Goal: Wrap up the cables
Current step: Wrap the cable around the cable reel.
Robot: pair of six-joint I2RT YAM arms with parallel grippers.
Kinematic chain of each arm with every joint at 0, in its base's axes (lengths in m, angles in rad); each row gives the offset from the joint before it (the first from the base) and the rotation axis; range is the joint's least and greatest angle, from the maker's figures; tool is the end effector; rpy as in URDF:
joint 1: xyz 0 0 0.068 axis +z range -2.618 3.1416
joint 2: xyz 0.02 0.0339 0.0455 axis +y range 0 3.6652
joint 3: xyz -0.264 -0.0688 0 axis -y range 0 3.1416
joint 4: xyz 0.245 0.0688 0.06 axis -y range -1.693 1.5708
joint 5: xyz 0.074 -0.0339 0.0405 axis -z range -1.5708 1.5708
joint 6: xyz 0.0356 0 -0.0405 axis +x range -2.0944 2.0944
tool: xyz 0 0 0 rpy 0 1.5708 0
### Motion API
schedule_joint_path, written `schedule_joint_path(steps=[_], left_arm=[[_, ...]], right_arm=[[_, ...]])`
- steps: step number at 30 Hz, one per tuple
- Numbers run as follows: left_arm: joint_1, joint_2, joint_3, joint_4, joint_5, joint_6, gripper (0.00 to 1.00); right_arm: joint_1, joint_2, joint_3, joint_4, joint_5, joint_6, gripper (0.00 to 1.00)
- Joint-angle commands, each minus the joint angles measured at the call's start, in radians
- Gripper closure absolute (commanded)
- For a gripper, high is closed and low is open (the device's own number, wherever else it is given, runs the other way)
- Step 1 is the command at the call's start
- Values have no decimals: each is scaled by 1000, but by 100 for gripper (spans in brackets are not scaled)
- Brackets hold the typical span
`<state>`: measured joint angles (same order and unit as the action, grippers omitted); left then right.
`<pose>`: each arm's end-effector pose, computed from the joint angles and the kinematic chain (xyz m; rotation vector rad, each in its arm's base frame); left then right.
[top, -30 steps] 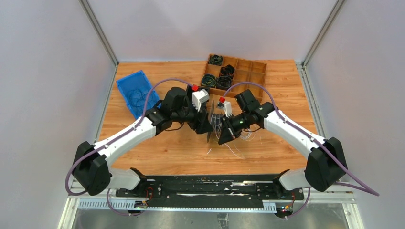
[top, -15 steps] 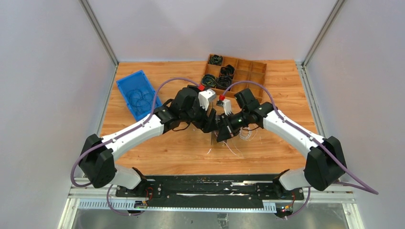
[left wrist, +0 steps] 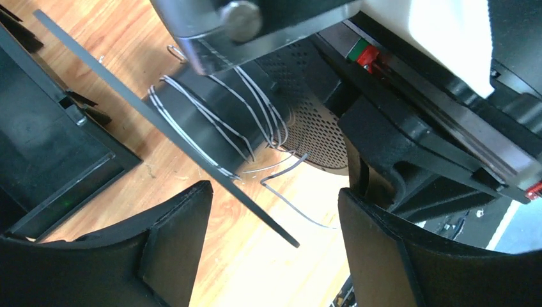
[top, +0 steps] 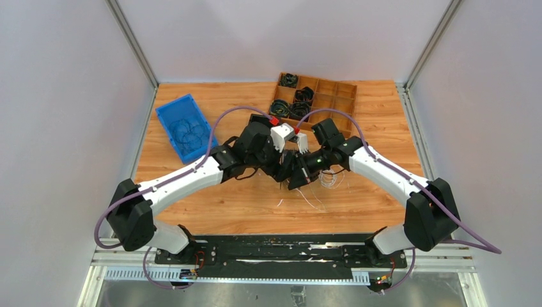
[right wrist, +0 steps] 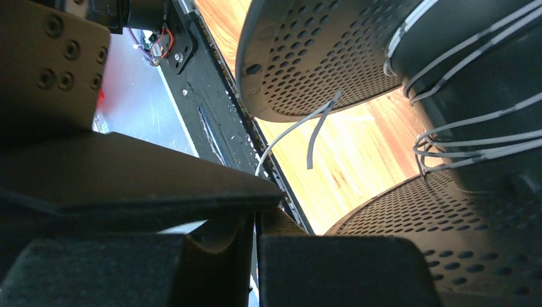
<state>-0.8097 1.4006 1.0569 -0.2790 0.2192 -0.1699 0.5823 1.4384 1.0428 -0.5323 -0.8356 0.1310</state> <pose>0.2113 -0.2331 0.2842 0.8413 2.1292 -0.7737 0.2302 0.1832 0.2578 -0.9235 2.3641 1.3364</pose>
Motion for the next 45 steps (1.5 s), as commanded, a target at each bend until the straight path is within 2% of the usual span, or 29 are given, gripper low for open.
schedule_joint_path(steps=[1, 7, 16, 25, 40, 45], left_arm=[[-28, 28, 36, -18, -86, 24, 26], [-30, 30, 32, 7, -156, 37, 32], [-32, 21, 36, 26, -159, 51, 28], [-51, 25, 50, 33, -200, 60, 38], [-76, 40, 66, 29, -257, 75, 67], [-80, 41, 69, 28, -261, 77, 70]], right_arm=[[9, -6, -1, 23, -29, 16, 100], [9, -18, -28, 51, -35, 22, 99], [10, -11, -43, 63, -38, 19, 99], [14, 0, -36, 65, -39, 23, 100], [22, 13, -26, 72, -48, 33, 99], [22, 21, -19, 72, -48, 36, 99]])
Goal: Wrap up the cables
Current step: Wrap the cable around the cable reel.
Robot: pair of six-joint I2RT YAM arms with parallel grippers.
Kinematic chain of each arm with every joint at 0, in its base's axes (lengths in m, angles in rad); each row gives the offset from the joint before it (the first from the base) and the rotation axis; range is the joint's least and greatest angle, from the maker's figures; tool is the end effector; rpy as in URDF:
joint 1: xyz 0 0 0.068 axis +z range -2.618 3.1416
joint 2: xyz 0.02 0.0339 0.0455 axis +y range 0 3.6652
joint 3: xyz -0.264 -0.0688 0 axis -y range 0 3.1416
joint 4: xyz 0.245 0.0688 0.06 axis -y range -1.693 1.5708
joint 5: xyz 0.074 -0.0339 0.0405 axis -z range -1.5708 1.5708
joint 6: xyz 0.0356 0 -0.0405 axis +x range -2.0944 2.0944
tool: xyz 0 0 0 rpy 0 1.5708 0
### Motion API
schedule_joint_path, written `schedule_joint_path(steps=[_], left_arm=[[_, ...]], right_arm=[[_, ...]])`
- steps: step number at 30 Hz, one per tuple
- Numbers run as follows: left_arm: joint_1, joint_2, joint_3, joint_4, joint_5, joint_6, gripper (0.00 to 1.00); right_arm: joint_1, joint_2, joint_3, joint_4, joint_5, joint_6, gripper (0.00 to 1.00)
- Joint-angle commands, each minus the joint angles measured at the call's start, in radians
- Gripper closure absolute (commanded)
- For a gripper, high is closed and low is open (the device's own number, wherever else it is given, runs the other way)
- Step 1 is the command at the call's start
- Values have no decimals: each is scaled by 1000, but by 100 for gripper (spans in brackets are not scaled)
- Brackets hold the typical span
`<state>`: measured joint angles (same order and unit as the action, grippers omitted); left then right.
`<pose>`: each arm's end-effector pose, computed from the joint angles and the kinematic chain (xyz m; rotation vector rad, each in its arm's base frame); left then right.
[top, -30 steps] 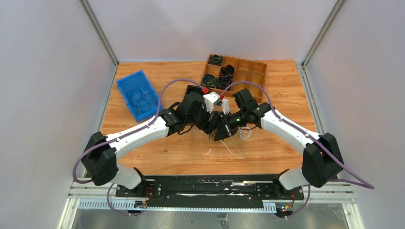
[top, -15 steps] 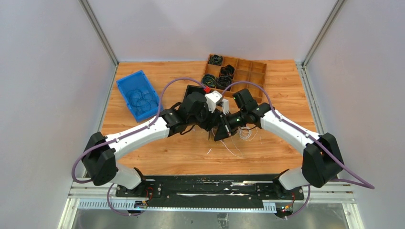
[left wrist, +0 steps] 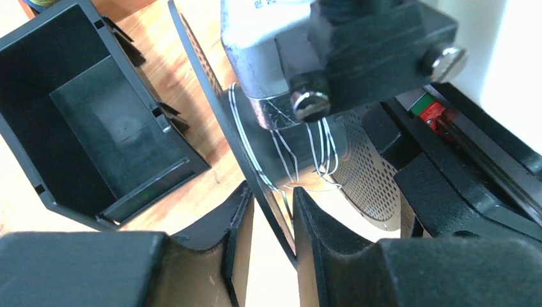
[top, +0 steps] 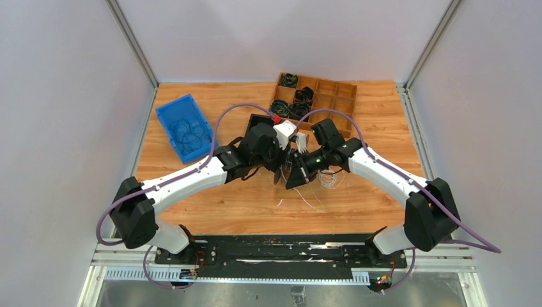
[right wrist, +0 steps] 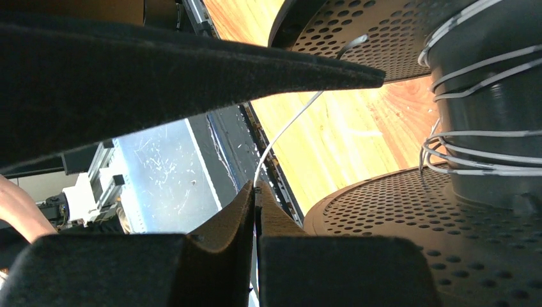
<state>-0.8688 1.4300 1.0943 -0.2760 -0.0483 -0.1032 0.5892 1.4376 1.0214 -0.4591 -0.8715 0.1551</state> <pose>0.2104 -0.2461 0.2879 0.8053 2.0747 -0.4930 0.2304 0.1868 0.2566 -0.9343 2.3106 1.3898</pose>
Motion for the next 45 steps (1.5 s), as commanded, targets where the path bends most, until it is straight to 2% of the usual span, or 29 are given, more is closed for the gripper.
schedule_joint_path(steps=[1, 6, 13, 16, 29, 33, 39, 45], left_arm=[[-22, 13, 34, 23, 4, 10, 70], [-29, 21, 46, 10, -11, 7, 79], [-32, 18, 48, 3, -39, -1, 97], [-32, 17, 46, 3, -42, -5, 100], [-32, 14, 42, 6, -23, -18, 63], [-32, 20, 44, 7, -22, -18, 61], [-32, 33, 51, 3, -33, -17, 62], [-32, 34, 52, 9, -44, 13, 57]], right_arm=[[16, 26, 4, -2, -12, 13, 99], [16, 38, 17, -5, -11, 10, 99], [12, 34, 24, -7, -5, 3, 99], [7, 29, 22, -8, 11, 2, 99], [1, 12, 37, -45, 109, 6, 99], [1, 2, 33, -49, 133, 6, 99], [0, 7, 15, -23, 75, 17, 100], [0, 17, 11, -7, 42, 27, 99]])
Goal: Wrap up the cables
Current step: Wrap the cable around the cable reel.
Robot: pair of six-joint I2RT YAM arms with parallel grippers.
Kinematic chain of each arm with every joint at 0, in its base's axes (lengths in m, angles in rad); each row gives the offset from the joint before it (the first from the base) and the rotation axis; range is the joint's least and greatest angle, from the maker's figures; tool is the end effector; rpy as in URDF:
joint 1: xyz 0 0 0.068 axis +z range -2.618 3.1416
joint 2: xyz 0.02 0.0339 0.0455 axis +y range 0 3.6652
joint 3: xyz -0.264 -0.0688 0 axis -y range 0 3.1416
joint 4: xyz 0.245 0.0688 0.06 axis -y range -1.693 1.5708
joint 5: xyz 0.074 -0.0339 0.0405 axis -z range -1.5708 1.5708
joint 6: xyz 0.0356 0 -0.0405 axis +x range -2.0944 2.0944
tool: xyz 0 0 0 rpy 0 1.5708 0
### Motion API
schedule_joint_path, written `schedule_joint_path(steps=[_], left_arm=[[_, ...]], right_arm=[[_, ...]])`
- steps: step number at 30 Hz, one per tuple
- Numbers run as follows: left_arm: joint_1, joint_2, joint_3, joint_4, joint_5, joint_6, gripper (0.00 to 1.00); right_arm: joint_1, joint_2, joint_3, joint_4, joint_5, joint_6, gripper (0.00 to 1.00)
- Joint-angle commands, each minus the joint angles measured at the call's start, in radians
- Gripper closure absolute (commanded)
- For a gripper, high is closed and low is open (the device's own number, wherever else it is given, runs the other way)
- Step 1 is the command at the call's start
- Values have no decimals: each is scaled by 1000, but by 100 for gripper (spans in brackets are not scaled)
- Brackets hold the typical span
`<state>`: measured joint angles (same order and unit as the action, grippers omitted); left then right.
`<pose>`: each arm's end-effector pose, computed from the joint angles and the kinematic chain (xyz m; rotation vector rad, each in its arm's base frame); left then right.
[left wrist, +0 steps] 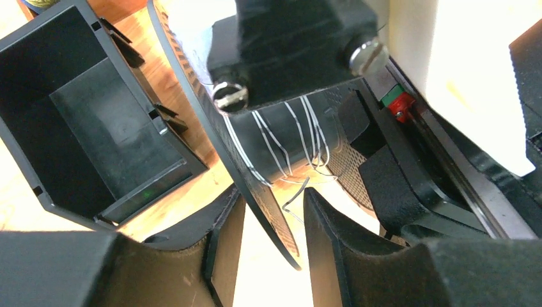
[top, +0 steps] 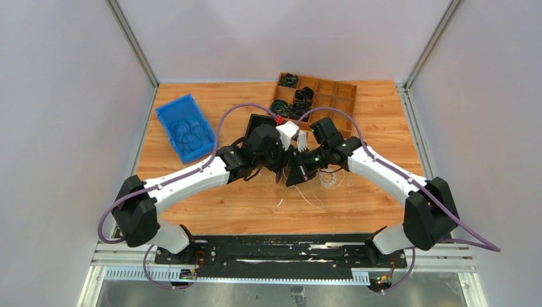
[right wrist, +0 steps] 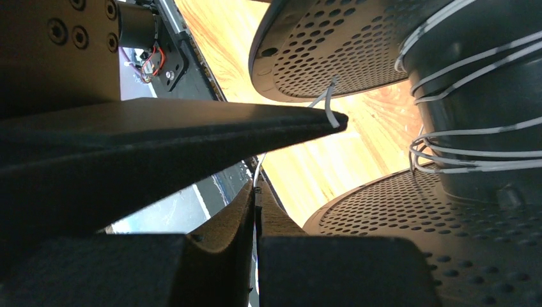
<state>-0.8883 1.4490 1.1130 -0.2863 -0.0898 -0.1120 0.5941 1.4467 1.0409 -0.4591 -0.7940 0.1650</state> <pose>0.2093 -0.2525 0.2876 0.7957 2.0819 -0.4606 0.2346 0.1891 0.2586 -0.8987 2.3323 1.2990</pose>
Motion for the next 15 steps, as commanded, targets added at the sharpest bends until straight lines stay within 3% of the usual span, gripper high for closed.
schedule_joint_path(steps=[1, 5, 15], left_arm=[[-13, 14, 30, 27, -3, 24, 54], [-13, 13, 21, 40, -19, 27, 54], [-21, 16, 13, 39, -34, 27, 71]], right_arm=[[-4, 9, -11, -4, -40, 18, 99], [-5, 14, -9, 1, -47, 23, 99], [-4, 17, -8, 3, -44, 24, 99]])
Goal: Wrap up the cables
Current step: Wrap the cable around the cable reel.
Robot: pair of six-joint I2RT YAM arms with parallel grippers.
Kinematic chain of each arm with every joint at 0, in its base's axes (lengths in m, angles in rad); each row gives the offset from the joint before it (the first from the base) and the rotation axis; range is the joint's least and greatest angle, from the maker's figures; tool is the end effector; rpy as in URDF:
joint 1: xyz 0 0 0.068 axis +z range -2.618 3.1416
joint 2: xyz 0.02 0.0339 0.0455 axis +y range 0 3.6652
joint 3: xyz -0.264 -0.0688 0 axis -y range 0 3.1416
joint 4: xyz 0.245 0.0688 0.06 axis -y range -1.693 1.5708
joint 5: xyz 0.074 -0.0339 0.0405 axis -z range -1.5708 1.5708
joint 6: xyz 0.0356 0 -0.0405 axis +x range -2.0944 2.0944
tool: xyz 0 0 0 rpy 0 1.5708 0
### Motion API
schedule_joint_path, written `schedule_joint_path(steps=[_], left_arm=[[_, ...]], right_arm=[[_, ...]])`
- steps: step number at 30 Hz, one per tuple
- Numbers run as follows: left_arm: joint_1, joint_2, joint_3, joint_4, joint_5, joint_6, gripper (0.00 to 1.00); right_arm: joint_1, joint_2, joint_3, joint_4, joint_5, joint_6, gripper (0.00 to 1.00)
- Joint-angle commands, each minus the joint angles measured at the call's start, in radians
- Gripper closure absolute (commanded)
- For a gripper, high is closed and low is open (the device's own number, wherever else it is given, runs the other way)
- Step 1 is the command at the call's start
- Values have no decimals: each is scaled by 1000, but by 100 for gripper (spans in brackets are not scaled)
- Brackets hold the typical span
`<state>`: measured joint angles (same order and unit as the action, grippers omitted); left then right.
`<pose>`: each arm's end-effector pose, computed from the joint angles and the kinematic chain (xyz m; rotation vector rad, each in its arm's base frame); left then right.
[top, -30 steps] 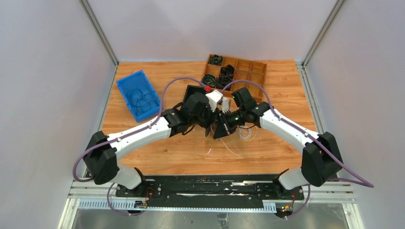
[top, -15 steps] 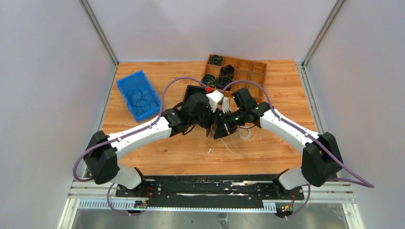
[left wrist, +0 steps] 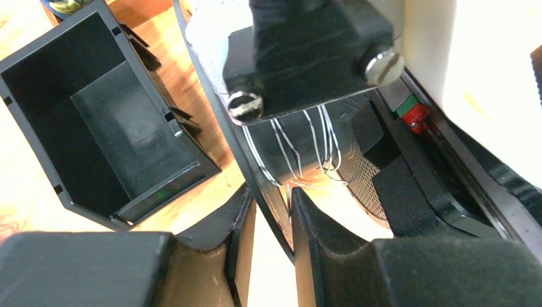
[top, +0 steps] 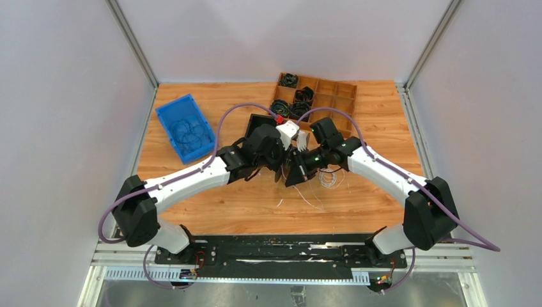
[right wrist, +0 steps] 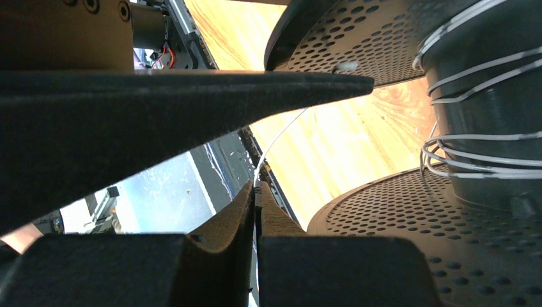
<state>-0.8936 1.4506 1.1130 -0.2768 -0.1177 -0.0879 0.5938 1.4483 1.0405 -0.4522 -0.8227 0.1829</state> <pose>0.2093 -0.2536 0.2880 0.8049 2.0610 -0.4253 0.2345 0.1898 0.2590 -0.8933 2.3311 1.3413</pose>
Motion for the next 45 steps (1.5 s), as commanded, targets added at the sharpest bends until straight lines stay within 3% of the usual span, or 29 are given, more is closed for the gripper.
schedule_joint_path(steps=[1, 14, 24, 29, 45], left_arm=[[-16, 16, 12, 30, -7, 1, 73], [-32, 26, 22, 14, -17, -19, 88], [-33, 24, 22, 12, -13, -28, 68], [-33, 21, 13, 9, -40, -25, 66], [-38, 45, 31, -12, -92, -33, 87]], right_arm=[[-4, 16, -8, -3, -15, 6, 99], [-3, 34, -1, -2, -15, 8, 100], [-4, 50, 49, -63, 47, 15, 100], [-5, 44, 41, -70, 87, 28, 99], [-12, 24, -26, 42, 44, 103, 99]])
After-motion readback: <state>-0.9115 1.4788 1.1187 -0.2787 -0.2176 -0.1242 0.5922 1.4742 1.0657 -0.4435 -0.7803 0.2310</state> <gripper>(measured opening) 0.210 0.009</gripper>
